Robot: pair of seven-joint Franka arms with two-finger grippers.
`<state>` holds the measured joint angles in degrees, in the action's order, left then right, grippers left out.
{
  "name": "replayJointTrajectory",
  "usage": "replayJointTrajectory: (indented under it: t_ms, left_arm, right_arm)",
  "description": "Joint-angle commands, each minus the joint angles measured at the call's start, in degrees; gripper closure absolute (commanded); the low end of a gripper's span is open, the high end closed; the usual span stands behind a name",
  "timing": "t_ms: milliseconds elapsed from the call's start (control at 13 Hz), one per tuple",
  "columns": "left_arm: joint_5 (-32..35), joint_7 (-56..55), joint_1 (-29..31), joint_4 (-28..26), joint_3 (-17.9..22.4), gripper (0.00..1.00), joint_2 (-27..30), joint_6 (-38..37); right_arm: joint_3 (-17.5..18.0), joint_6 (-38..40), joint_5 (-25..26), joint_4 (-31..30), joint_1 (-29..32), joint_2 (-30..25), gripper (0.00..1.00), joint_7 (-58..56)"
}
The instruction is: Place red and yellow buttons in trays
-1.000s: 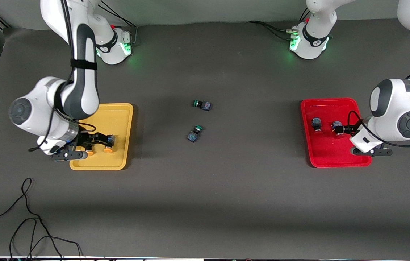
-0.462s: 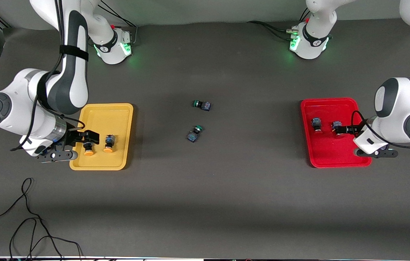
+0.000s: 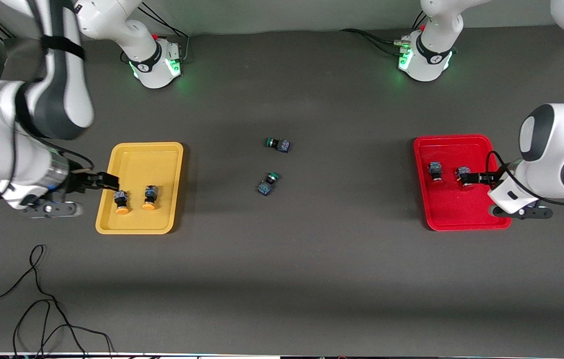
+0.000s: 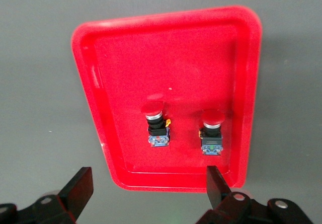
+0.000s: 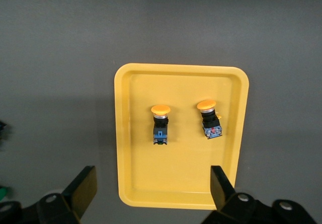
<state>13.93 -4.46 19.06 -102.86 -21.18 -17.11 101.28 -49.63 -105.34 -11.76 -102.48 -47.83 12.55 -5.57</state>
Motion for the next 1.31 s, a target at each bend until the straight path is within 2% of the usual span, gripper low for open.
replayJointTrajectory:
  t_ms: [0, 231, 308, 385, 538, 692, 923, 1231]
  left_arm:
    - [0.6, 0.7, -1.0, 4.3, 0.5, 0.0, 0.2, -3.1]
    - [0.5, 1.0, -0.9, 4.8, 0.5, 0.0, 0.4, -4.1]
    - [0.3, 1.3, -0.9, 5.1, 0.5, 0.0, 0.4, -4.2]
    - [0.0, 1.2, -1.0, 5.2, 0.5, 0.0, 0.4, -4.5]
    - [-0.1, 1.1, -0.9, 5.7, 0.5, 0.0, 0.5, -5.3]
    - [-0.1, 1.2, -0.8, 6.7, 0.5, 0.0, 0.9, -5.4]
    - [-0.1, 1.2, -0.8, 6.7, 0.4, 0.0, 1.9, -5.6]
    - [-0.3, 4.2, -0.2, 6.7, 0.5, 0.0, 2.5, -6.3]
  right_arm:
    - [16.3, 2.6, 5.1, -0.9, 16.1, -7.7, 0.0, 2.1]
    - [34.3, 4.5, 7.1, -0.7, 34.6, -10.4, 0.0, 2.1]
    - [39.5, 5.0, 8.9, -0.5, 39.8, -11.0, 0.0, 2.2]
    - [43.0, 5.1, 9.7, -0.6, 43.5, -11.8, 0.0, 2.2]
    - [45.3, 5.2, 9.9, -0.4, 46.8, -12.5, 0.0, 2.1]
    - [45.3, 5.4, 11.1, 0.5, 47.2, -13.1, 0.0, 2.2]
    - [45.2, 12.0, 12.5, 6.1, 46.9, -11.7, 0.0, 2.4]
    - [45.1, 12.9, 12.5, 6.8, 46.9, -11.9, 0.0, 2.4]
